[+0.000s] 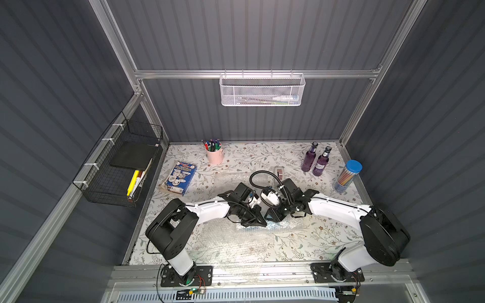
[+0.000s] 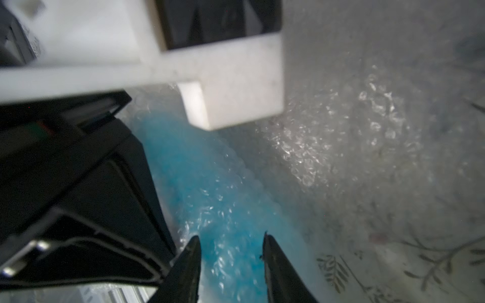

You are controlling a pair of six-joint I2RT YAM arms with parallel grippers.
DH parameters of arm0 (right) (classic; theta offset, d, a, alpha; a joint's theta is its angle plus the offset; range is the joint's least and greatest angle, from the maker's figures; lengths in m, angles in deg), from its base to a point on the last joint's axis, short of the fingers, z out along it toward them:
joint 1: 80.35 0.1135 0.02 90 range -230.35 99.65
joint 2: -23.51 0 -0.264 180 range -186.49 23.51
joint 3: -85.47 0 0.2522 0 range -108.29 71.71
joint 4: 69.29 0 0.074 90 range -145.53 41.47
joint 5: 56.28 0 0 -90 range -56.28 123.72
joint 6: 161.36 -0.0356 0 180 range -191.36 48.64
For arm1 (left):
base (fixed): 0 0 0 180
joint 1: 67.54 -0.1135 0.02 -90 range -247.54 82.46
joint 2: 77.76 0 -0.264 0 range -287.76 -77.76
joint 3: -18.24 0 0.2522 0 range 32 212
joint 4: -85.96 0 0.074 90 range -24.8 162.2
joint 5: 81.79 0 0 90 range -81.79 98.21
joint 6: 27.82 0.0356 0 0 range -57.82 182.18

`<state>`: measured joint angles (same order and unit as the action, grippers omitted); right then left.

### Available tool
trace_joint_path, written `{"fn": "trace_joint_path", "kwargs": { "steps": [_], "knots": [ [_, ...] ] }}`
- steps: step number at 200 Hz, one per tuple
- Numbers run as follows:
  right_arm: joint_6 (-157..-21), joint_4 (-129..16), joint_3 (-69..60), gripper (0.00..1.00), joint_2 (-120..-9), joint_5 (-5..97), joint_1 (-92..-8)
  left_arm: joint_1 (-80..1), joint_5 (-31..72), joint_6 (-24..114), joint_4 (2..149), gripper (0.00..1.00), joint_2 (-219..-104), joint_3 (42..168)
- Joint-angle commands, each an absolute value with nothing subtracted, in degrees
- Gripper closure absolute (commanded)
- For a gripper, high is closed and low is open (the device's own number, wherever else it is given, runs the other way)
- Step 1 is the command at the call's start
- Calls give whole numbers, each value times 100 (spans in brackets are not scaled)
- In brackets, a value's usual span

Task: Wrap wine bottles in bubble wrap
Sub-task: Stick the tape on the bubble wrap.

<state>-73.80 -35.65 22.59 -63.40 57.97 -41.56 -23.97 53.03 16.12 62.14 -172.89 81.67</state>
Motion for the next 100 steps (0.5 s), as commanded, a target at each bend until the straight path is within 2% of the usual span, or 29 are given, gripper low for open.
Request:
{"fn": "trace_joint_path", "kwargs": {
  "steps": [1,33,65,100],
  "knots": [
    [-7446,-3242,2249,48,-6080,5497,-4210,-2333,5151,1788,5781,95,-17451,8168],
    [-7462,-3195,2318,40,-5578,5606,-4360,-2333,5154,1806,5823,96,-17486,8206],
    [-6980,-3516,2615,25,-5451,6621,-4338,-2336,5156,1788,5891,96,-17479,8175],
    [-6989,-3510,2608,26,-5853,6450,-4256,-2333,5149,1762,5908,96,-17430,8150]
  ]
}}
